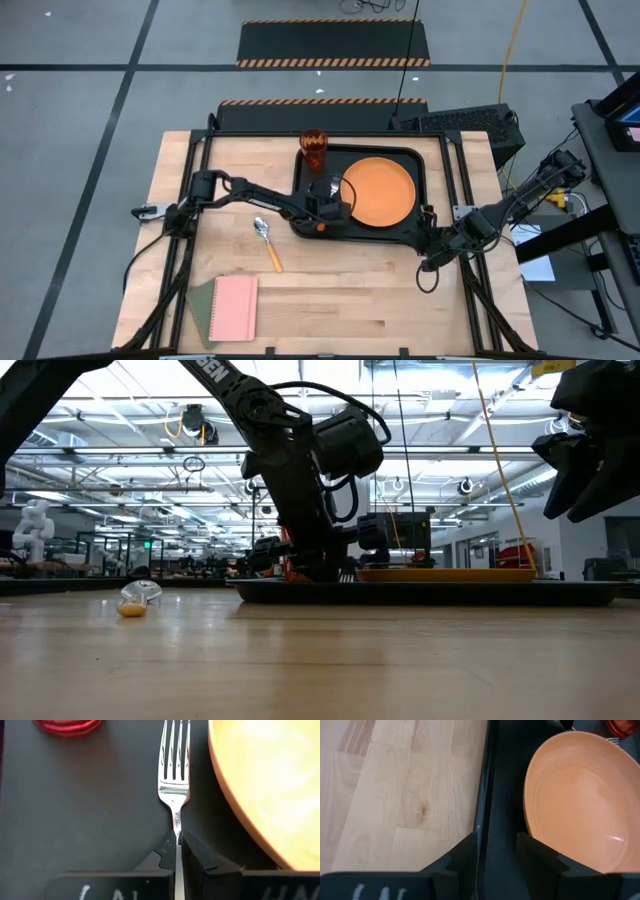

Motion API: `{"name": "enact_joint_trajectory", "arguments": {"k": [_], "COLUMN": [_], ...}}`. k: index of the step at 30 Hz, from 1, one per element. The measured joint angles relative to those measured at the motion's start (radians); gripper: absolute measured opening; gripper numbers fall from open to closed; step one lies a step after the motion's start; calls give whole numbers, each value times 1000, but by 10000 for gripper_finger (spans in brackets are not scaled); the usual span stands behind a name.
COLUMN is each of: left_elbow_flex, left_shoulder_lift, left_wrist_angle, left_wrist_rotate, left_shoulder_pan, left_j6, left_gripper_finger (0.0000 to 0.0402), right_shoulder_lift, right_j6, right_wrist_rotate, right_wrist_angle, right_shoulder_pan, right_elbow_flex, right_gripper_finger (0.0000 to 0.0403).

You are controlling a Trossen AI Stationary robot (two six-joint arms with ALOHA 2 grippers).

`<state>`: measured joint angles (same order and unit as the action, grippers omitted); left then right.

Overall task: Pick and place plate/cup/fork/spoon on tray
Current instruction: Put the orange fork on the black serving tray to the left of the orange plate

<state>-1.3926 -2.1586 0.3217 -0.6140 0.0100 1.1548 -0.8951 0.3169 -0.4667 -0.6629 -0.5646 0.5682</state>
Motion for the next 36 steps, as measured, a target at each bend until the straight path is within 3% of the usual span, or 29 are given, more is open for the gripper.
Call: {"name": "enact_joint_trajectory", "arguments": {"k": [15,36], "left_elbow_flex": [0,0], "left_shoulder_lift": [1,1], "left_wrist_angle": [42,-5], "left_wrist_rotate": [-107,-122], "left_shoulder_pan": [-30,-16], "left_j6": [236,279], "left_gripper_finger": [15,29], "right_shoulder_lift": [0,0], "right_j6": [-23,-26], "right_wrist_rotate": [6,27], "right_wrist_angle": [0,0], "right_shoulder_pan": [0,0], "right_elbow_flex": [0,0], "right_gripper_finger": [130,130]}}
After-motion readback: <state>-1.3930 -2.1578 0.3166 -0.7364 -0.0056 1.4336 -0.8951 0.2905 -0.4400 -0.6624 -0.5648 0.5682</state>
